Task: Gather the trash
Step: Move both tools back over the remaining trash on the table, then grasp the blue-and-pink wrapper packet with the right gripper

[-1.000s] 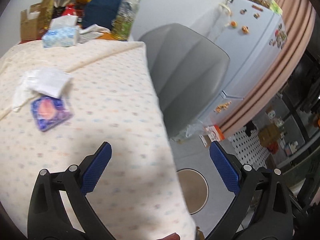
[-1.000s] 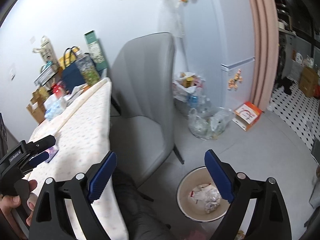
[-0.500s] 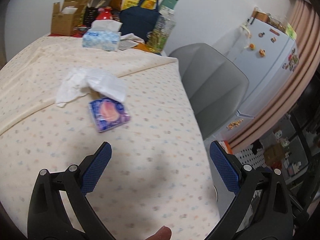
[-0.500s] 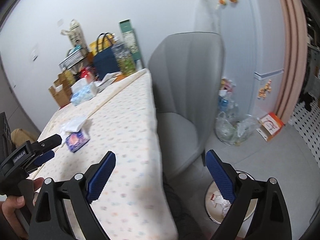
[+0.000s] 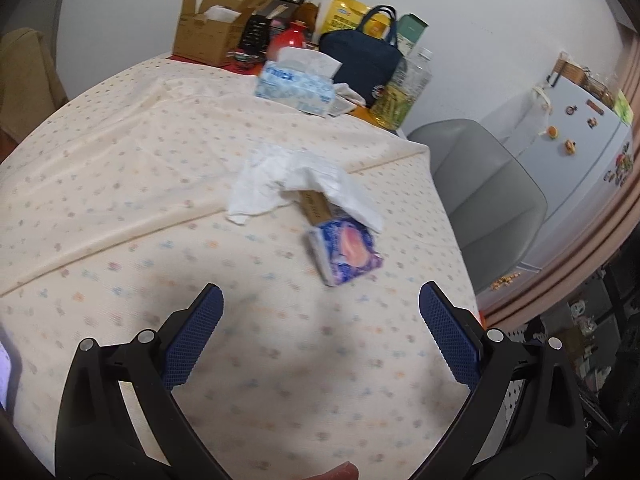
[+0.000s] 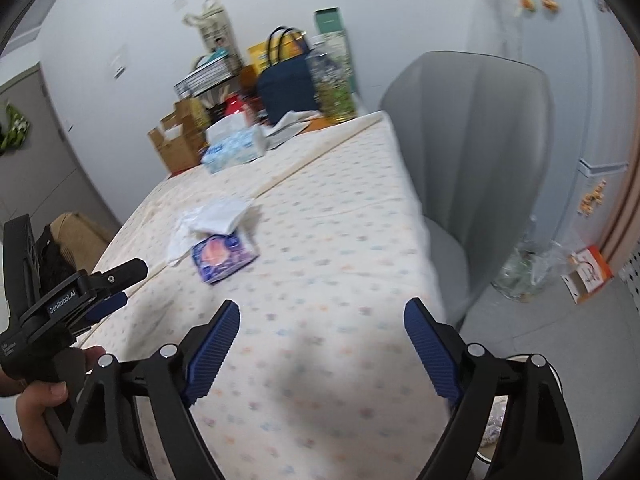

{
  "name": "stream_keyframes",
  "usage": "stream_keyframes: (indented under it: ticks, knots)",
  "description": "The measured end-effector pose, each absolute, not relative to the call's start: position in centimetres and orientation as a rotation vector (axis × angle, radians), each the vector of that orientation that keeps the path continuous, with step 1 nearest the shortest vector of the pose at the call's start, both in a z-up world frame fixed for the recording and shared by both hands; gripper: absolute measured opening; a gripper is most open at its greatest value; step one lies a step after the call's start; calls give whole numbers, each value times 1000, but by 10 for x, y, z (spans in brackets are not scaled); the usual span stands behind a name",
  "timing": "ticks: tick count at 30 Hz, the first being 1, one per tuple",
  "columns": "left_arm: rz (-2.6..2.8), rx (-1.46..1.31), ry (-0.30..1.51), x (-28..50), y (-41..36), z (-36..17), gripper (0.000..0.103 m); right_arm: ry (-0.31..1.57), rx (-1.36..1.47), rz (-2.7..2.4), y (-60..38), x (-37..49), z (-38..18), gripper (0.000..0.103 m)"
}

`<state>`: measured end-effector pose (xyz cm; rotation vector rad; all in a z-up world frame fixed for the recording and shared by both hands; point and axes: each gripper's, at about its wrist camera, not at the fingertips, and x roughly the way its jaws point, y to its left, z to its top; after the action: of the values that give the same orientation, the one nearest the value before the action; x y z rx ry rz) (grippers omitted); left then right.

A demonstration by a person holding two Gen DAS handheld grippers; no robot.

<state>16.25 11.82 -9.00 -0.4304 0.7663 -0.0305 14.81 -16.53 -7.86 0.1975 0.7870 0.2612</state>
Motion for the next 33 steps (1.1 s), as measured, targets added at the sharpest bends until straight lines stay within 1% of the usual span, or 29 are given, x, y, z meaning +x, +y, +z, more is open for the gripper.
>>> stream_keyframes:
  ticks: [7,13,23,30,33]
  knots:
    - [28,-451,767,165,158,-99,97,839,207,335,-132,175,-91,76]
    - [46,-457,765,172,166,-103,97,876,187,411,-94,199,-99,74]
    - [106,-460,770,179,188,-115,97,920,55,444,-37,230,-118,74]
    - [133,-471,775,185,206,-123,97,938,0,436,-14,245,-128,75]
    - [138,-474,777,186,210,-126,97,936,-23,424,-7,251,-131,80]
